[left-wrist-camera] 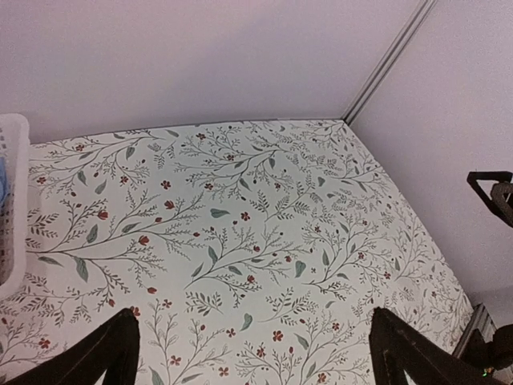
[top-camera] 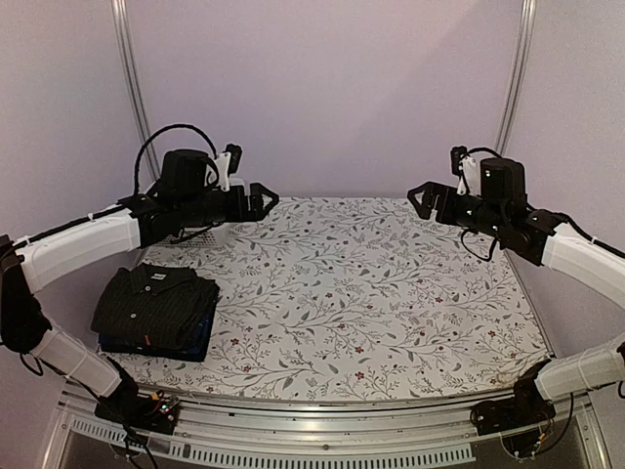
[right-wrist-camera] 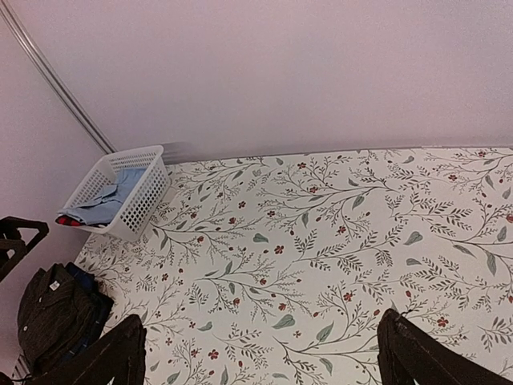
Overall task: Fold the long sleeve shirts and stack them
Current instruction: Pick up the crumpled shirt from the bin.
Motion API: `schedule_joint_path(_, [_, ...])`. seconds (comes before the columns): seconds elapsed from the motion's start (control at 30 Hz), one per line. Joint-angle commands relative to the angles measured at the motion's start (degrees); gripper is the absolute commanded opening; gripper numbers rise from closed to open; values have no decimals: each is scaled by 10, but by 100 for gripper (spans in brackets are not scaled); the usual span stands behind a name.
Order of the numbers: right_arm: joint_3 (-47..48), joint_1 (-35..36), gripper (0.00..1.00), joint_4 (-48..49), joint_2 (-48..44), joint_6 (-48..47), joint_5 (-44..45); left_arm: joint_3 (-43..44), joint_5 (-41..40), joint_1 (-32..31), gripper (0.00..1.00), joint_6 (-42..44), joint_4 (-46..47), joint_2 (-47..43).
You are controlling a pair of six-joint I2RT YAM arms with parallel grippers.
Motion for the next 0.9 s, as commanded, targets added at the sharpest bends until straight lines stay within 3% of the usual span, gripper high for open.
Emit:
schedule_joint_path(0.0, [-8, 2, 99, 8, -14, -7, 15, -10, -7, 7, 100, -2, 13, -12])
schedule_joint_path(0.3, [-10, 2, 99, 8, -8, -8, 12, -12, -12, 8, 100, -5, 4, -11])
schedule_joint_path(0.47, [-7, 2, 99, 0, 1, -15, 3, -7, -89, 14, 100, -35, -61, -11])
schedule_joint_path(0.67, [-3, 2, 99, 2, 17, -22, -9, 30, -111, 102, 100, -97, -172, 39])
schedule_joint_path(0.87, [1, 2, 99, -4, 26, -27, -34, 89, -147, 186, 100, -102, -206, 116])
